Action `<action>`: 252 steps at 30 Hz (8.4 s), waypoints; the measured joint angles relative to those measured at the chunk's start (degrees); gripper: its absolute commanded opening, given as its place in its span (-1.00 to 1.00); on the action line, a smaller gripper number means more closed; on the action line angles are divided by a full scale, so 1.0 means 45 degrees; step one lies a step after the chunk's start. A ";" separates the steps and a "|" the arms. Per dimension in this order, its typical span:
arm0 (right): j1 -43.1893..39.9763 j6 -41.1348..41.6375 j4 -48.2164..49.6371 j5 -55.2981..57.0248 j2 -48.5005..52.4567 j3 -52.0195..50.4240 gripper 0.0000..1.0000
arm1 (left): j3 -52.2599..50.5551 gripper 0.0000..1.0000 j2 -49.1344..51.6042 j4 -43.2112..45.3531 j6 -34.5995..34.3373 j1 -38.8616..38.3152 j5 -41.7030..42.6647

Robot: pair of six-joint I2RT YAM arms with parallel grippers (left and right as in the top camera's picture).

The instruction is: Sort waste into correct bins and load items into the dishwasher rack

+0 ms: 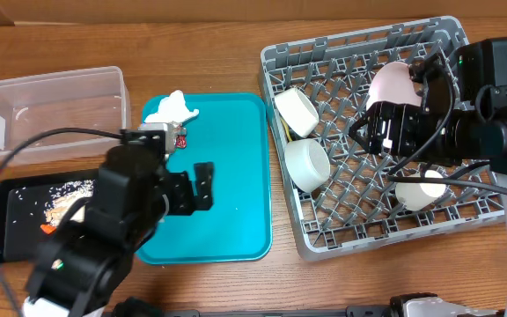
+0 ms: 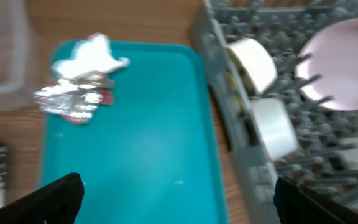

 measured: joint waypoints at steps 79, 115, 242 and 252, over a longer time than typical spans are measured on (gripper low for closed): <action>0.0000 -0.0165 0.0277 0.0034 0.0000 0.0000 1.00 | 0.1511 0.12 0.7849 0.3206 0.5187 0.3463 -0.0228; 0.0000 -0.0257 -0.0117 0.0296 0.0000 0.0000 1.00 | 0.1695 -0.92 1.3148 0.2205 0.5892 0.3463 0.0141; 0.0000 0.0330 0.0733 0.0291 -0.4527 -0.0010 1.00 | 0.6713 1.00 0.2205 -0.6120 0.5095 0.5372 0.1914; 0.0000 -0.0160 0.0053 0.0952 -0.4449 -0.0010 1.00 | 0.6713 1.00 0.2531 -0.6120 0.5095 0.5372 0.1914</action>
